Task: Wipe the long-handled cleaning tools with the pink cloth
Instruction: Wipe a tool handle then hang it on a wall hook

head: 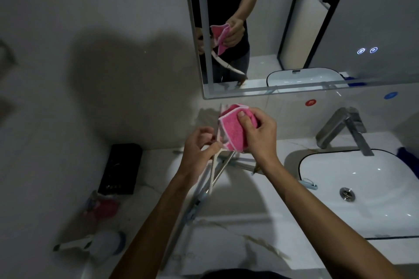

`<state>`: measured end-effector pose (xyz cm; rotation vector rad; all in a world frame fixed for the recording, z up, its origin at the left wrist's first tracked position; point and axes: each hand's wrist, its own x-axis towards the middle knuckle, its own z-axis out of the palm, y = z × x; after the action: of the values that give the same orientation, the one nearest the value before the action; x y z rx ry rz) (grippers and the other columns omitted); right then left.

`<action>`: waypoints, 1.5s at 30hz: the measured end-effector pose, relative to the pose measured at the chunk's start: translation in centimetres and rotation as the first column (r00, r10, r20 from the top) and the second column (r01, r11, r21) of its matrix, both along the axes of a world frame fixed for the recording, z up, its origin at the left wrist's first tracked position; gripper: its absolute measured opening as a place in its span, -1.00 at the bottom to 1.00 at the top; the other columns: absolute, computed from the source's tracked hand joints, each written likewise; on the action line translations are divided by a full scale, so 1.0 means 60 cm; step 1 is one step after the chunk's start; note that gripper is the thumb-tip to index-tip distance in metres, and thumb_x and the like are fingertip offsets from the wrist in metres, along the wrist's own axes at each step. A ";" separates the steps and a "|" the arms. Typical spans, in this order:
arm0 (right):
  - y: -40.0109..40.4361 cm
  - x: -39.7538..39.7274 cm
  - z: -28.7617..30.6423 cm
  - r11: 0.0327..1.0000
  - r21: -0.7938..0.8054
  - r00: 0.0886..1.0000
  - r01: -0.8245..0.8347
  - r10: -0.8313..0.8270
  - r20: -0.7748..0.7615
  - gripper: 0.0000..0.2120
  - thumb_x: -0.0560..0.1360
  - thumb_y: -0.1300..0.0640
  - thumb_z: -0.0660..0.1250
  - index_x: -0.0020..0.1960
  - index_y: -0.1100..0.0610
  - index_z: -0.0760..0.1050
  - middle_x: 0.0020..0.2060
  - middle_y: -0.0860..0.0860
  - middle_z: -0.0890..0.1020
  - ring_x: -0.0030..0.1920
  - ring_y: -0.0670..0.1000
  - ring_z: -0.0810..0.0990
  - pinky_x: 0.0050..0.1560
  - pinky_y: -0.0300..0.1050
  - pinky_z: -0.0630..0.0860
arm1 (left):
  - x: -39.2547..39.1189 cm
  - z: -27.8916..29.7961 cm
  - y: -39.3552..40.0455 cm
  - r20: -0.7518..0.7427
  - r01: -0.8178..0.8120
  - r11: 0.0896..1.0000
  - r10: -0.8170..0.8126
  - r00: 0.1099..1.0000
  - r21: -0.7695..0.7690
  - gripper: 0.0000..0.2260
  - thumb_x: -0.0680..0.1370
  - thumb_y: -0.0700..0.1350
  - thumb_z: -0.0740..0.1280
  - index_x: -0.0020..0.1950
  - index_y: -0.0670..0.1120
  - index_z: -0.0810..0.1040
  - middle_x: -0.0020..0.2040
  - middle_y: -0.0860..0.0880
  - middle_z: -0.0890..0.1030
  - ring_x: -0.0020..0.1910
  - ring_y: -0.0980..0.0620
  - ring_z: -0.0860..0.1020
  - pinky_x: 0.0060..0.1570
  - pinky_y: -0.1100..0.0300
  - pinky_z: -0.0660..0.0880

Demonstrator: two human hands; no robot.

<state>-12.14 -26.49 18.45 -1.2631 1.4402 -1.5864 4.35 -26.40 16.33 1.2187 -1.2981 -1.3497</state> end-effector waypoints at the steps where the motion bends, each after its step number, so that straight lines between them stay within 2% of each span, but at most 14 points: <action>1: 0.003 0.001 -0.003 1.000 0.002 1.000 -0.016 0.016 0.020 -0.87 0.61 0.14 0.34 0.07 -0.06 0.62 -0.13 -0.20 0.69 -0.07 -0.14 0.66 -0.04 -0.20 0.62 | 0.000 0.001 -0.001 -0.036 -0.005 0.999 0.006 0.999 0.033 -0.69 0.51 -0.33 0.42 0.18 -0.06 0.51 -0.01 -0.11 0.68 -0.05 -0.05 0.66 -0.20 0.13 0.58; 4: 0.003 0.001 -0.005 0.998 0.017 0.998 -0.065 0.065 -0.015 -0.90 0.61 0.11 0.34 0.08 0.01 0.62 -0.10 -0.08 0.67 -0.07 -0.08 0.66 -0.02 -0.14 0.64 | 0.000 0.002 -0.001 -0.045 -0.026 0.999 0.028 0.999 0.039 -0.67 0.54 -0.34 0.40 0.24 -0.06 0.52 0.03 -0.10 0.69 0.00 -0.01 0.68 -0.17 0.09 0.63; 7: 0.000 0.006 0.001 0.976 0.095 0.965 -0.198 0.211 -0.157 -0.91 0.59 0.12 0.36 0.08 -0.02 0.58 -0.07 -0.16 0.63 -0.08 -0.23 0.62 -0.07 -0.35 0.58 | -0.001 -0.002 -0.003 -0.027 -0.069 0.997 0.069 0.997 0.021 -0.80 0.54 -0.27 0.44 0.10 -0.05 0.57 -0.03 0.00 0.69 0.05 -0.08 0.67 -0.08 0.00 0.66; 12: -0.005 0.019 -0.023 0.880 0.330 0.739 -0.342 0.468 -0.484 -0.79 0.55 0.02 0.42 0.15 0.06 0.61 -0.02 -0.07 0.66 -0.12 -0.17 0.58 0.01 -0.24 0.57 | -0.002 0.000 -0.007 0.048 -0.166 0.986 0.167 0.985 -0.027 -0.82 0.60 -0.30 0.34 -0.10 -0.02 0.52 -0.27 0.19 0.63 -0.26 0.21 0.59 -0.28 0.37 0.48; 18: -0.015 0.014 -0.032 0.833 0.470 0.593 -0.292 0.543 -0.595 -0.78 0.51 -0.01 0.46 -0.23 0.06 0.53 -0.32 -0.06 0.58 -0.29 -0.09 0.56 -0.26 -0.24 0.41 | 0.010 -0.012 -0.012 0.152 -0.193 0.978 0.202 0.968 -0.075 -0.94 0.56 0.03 0.34 -0.08 0.10 0.50 -0.19 0.09 0.62 -0.11 -0.06 0.65 0.03 -0.29 0.57; 21: -0.023 0.018 -0.023 0.830 0.489 0.562 -0.268 0.547 -0.621 -0.75 0.52 0.06 0.44 -0.27 0.15 0.54 -0.38 -0.02 0.58 -0.33 -0.04 0.56 -0.27 -0.14 0.47 | 0.005 -0.007 -0.016 0.150 -0.264 0.962 0.271 0.951 -0.065 -0.89 0.56 -0.06 0.37 -0.13 0.07 0.47 -0.23 0.07 0.57 -0.22 -0.03 0.59 -0.11 -0.08 0.59; 24: -0.020 0.016 -0.026 0.844 0.494 0.498 -0.209 0.526 -0.689 -0.82 0.50 0.15 0.36 -0.27 0.09 0.50 -0.39 0.00 0.58 -0.34 -0.01 0.55 -0.24 -0.13 0.42 | -0.002 0.000 -0.011 0.279 -0.354 0.932 0.362 0.889 -0.082 -0.69 0.51 -0.12 0.47 0.19 -0.04 0.47 0.04 -0.02 0.59 -0.06 0.04 0.60 -0.20 0.23 0.57; 27: -0.011 0.010 -0.031 0.862 0.484 0.435 -0.150 0.497 -0.751 -0.87 0.48 0.13 0.35 -0.24 0.04 0.49 -0.37 -0.02 0.56 -0.32 0.00 0.52 -0.23 -0.15 0.37 | 0.005 -0.013 -0.006 0.598 -0.200 0.867 0.465 0.653 -0.456 -0.35 0.44 -0.18 0.50 0.48 -0.13 0.33 0.42 -0.13 0.39 0.38 -0.10 0.41 0.27 0.15 0.43; 29: -0.007 0.009 -0.029 0.875 0.464 0.445 -0.137 0.473 -0.761 -0.84 0.47 0.14 0.34 -0.28 0.06 0.47 -0.40 -0.01 0.51 -0.34 0.03 0.46 -0.30 -0.19 0.25 | -0.003 -0.022 -0.006 0.708 0.107 0.792 0.466 0.531 -0.601 -0.49 0.43 -0.29 0.43 0.38 -0.16 0.47 0.42 -0.16 0.42 0.48 -0.22 0.28 0.39 -0.02 0.36; 31: -0.006 0.008 -0.026 0.881 0.452 0.463 -0.137 0.461 -0.758 -0.81 0.47 0.15 0.35 -0.30 0.08 0.43 -0.41 0.00 0.47 -0.34 0.05 0.41 -0.40 -0.19 0.13 | -0.012 -0.018 -0.007 0.720 0.215 0.766 0.411 0.559 -0.605 -0.68 0.41 -0.34 0.39 0.15 -0.18 0.60 0.21 -0.12 0.56 0.41 -0.21 0.33 0.28 -0.11 0.46; 35: -0.002 -0.003 -0.022 0.892 0.437 0.487 -0.115 0.434 -0.758 -0.87 0.45 0.17 0.40 -0.26 0.05 0.51 -0.38 -0.01 0.52 -0.30 0.05 0.43 -0.40 -0.22 0.14 | -0.008 -0.014 -0.012 0.714 0.182 0.805 0.366 0.597 -0.564 -0.79 0.35 -0.31 0.50 -0.07 -0.11 0.65 -0.11 -0.06 0.59 -0.01 -0.08 0.40 -0.04 0.00 0.46; 40: 0.003 -0.003 -0.021 0.912 0.398 0.517 -0.097 0.388 -0.763 -0.90 0.43 0.15 0.45 -0.25 0.05 0.58 -0.38 -0.05 0.58 -0.30 0.00 0.50 -0.37 -0.20 0.19 | 0.002 -0.041 -0.013 0.713 0.121 0.881 0.283 0.641 -0.458 -0.86 0.45 -0.28 0.47 -0.14 -0.06 0.59 -0.17 0.01 0.58 -0.09 -0.06 0.46 -0.13 0.13 0.31; 43: 0.003 0.002 -0.014 0.957 0.278 0.712 -0.076 0.247 -0.657 -0.83 0.54 0.07 0.36 -0.24 -0.03 0.54 -0.37 -0.08 0.58 -0.32 -0.04 0.54 -0.32 -0.14 0.38 | 0.018 -0.056 -0.017 0.690 0.034 0.920 0.267 0.673 -0.390 -0.83 0.43 -0.30 0.44 -0.17 -0.04 0.59 -0.20 0.03 0.61 -0.14 -0.08 0.51 -0.12 0.06 0.40; 45: 0.002 0.002 -0.002 0.988 0.157 0.909 0.004 0.062 -0.413 -0.91 0.58 0.04 0.34 -0.08 -0.01 0.60 -0.28 -0.12 0.61 -0.27 -0.17 0.60 -0.26 -0.23 0.55 | 0.033 -0.065 -0.015 0.669 -0.047 0.937 0.281 0.688 -0.346 -0.83 0.40 -0.33 0.43 -0.19 -0.05 0.61 -0.22 0.00 0.64 -0.16 -0.11 0.55 -0.16 0.13 0.35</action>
<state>-12.05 -26.37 18.35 -1.5870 1.7552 -1.1987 6.30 -27.32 12.46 1.6645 -1.7870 -0.4847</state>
